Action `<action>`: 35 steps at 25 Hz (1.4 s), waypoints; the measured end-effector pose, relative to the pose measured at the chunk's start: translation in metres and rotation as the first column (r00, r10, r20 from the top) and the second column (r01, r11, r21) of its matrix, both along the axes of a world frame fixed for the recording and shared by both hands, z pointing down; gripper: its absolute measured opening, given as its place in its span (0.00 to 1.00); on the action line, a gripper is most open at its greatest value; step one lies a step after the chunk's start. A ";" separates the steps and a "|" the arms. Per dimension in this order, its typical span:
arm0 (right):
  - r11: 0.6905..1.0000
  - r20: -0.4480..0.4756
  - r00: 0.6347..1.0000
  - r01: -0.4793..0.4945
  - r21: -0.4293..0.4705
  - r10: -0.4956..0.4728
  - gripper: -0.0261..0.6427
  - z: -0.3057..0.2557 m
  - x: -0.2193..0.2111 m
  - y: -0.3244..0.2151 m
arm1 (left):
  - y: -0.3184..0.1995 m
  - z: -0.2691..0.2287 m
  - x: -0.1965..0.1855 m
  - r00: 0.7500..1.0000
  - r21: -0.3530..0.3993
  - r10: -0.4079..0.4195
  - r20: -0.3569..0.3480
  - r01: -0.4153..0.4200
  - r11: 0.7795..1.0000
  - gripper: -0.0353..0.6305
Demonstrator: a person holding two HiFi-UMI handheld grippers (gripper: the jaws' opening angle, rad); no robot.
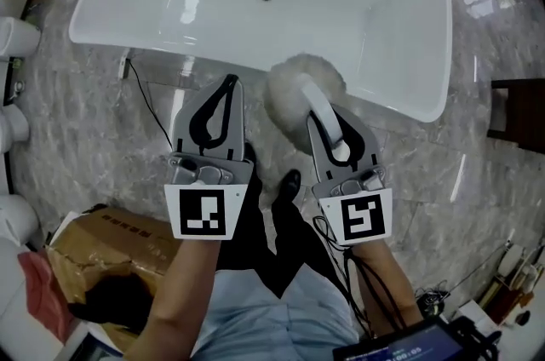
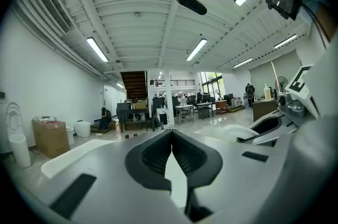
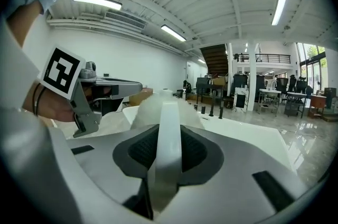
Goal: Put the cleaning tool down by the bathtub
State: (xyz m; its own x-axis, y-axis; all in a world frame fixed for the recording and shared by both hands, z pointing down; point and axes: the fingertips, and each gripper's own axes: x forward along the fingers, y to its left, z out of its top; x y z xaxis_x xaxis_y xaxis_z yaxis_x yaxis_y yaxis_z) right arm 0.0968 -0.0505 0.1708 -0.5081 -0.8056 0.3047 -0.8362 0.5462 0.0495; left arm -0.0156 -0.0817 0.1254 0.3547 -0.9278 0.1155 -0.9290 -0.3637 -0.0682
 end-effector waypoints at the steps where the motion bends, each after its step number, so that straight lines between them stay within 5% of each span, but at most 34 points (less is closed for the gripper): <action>1: 1.000 -0.002 1.000 0.011 -0.008 -0.011 0.19 0.009 -0.003 -0.002 | -0.004 0.008 -0.003 1.000 -0.005 -0.005 0.002 0.005 1.000 0.08; 21: 0.970 -0.080 0.972 0.211 -0.118 -0.221 0.19 0.177 -0.057 -0.003 | -0.027 0.161 -0.047 0.999 -0.073 -0.044 0.008 0.044 0.996 0.08; 35: 0.949 -0.122 0.950 0.266 -0.170 -0.289 0.19 0.288 -0.078 0.004 | -0.033 0.256 -0.063 1.000 -0.082 -0.028 0.006 0.028 0.996 0.08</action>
